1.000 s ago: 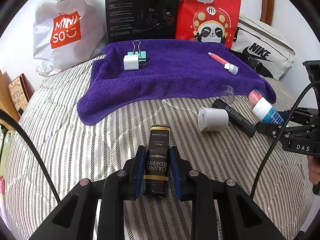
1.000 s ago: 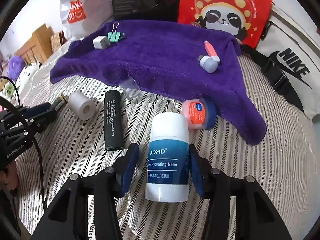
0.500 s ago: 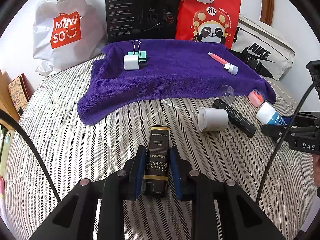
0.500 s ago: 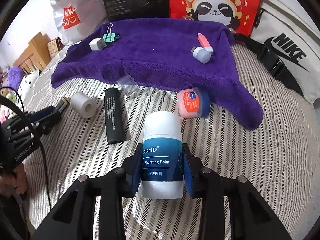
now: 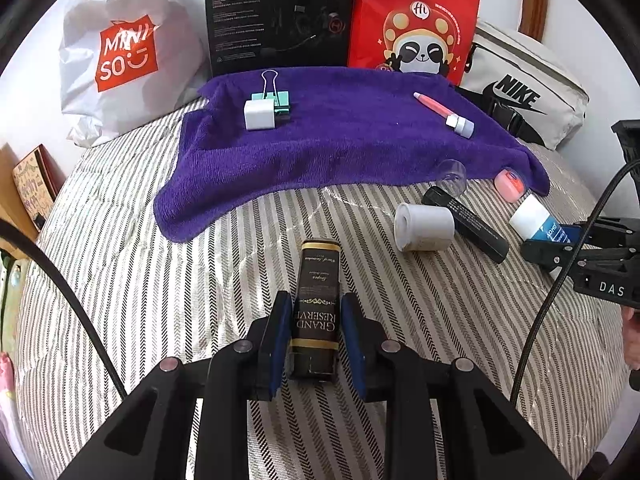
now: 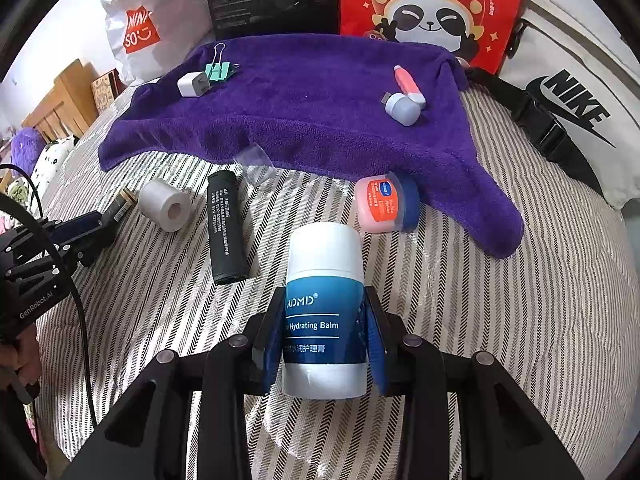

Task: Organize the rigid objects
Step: 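Lift the balm bottle over the towel with the right gripper while left carries the box there, then set the balm bottle on the towel and open right while left sets the box beside the charger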

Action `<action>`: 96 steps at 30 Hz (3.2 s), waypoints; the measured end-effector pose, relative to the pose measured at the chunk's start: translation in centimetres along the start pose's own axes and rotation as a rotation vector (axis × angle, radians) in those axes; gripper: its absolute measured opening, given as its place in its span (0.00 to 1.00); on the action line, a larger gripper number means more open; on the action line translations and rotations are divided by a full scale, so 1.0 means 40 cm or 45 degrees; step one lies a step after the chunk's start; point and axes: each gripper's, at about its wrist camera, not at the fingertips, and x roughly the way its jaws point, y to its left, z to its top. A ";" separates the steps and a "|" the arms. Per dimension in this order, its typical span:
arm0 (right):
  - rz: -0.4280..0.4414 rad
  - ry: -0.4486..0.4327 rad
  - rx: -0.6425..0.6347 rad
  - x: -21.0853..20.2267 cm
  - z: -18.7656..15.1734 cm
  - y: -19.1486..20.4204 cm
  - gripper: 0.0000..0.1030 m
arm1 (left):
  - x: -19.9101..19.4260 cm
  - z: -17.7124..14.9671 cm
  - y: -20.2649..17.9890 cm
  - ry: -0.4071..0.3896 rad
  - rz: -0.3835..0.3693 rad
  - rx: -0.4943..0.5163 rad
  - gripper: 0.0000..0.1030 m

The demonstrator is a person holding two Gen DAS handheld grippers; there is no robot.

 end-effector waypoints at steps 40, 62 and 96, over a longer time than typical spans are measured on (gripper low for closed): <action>0.087 -0.028 0.034 -0.063 0.002 -0.051 0.35 | -0.027 0.062 0.015 0.089 -0.049 0.009 0.22; 0.117 -0.152 0.067 -0.088 0.205 -0.140 0.35 | -0.036 0.255 0.090 0.000 -0.037 -0.013 0.22; 0.074 0.069 -0.147 0.164 0.337 -0.097 0.35 | 0.135 0.378 0.084 0.062 -0.125 0.045 0.22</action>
